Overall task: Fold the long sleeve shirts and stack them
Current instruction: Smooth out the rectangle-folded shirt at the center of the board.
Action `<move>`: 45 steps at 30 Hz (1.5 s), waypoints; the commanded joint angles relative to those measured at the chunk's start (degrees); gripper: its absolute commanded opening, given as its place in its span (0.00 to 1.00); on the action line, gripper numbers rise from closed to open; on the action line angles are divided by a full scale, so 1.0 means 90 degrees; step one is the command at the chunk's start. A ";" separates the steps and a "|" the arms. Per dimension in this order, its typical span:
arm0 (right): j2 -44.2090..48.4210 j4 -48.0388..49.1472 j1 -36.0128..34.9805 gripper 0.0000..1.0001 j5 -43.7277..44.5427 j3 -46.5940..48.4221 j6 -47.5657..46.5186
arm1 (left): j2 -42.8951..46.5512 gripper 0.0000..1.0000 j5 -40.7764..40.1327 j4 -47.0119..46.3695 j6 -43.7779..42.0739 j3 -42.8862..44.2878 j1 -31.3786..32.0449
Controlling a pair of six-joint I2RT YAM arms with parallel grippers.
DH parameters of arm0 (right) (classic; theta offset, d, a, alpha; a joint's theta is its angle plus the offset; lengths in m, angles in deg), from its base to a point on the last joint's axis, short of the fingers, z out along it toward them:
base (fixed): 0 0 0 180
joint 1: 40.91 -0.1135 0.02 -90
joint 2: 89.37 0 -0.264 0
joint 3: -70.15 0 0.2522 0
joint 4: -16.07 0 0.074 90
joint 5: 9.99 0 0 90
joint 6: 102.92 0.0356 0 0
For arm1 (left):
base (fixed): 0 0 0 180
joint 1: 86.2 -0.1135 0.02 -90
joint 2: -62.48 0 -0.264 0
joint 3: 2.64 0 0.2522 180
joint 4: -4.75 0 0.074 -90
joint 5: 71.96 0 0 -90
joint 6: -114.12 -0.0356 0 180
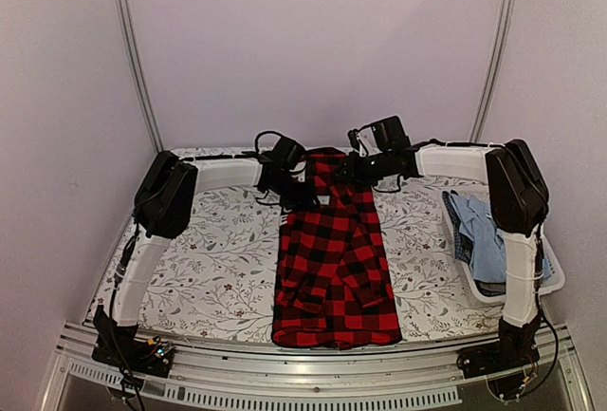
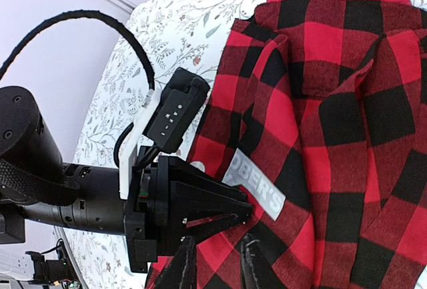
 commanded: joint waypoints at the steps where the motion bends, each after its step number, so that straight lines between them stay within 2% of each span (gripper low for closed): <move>1: -0.0822 -0.0045 0.0273 0.19 -0.0155 0.0780 -0.0088 | -0.0575 0.17 0.0152 0.0054 -0.0237 0.1013 -0.0325; 6: -0.1799 -0.0071 0.0475 0.14 -0.0341 0.1870 -0.0047 | -0.1169 0.18 0.0439 0.0019 -0.0161 0.1861 -0.0397; 14: -0.3489 -0.0030 0.0674 0.12 -0.0707 0.3796 0.0571 | -0.1627 0.20 0.0872 -0.0250 0.0035 0.2187 -0.0498; 21: -0.4355 0.0560 0.0720 0.10 -0.0826 0.4285 0.1523 | -0.1698 0.21 0.1029 -0.0482 0.0292 0.2271 -0.0668; 29: -0.4130 0.0394 0.0816 0.12 -0.1166 0.4332 0.1567 | -0.1872 0.23 0.1466 -0.0587 0.0546 0.2312 -0.0941; 33: -0.3709 0.0181 0.0857 0.18 -0.1379 0.4327 0.1218 | -0.2168 0.24 0.1859 -0.0547 0.0666 0.2672 -0.1088; 39: -0.2928 -0.0322 0.0833 0.26 -0.1577 0.4288 0.0677 | -0.2353 0.26 0.1957 -0.0634 0.0859 0.3166 -0.1244; 45: -0.1816 -0.0619 0.0712 0.30 -0.1403 0.3152 0.0182 | -0.2152 0.29 0.2244 -0.0818 0.0912 0.3456 -0.1359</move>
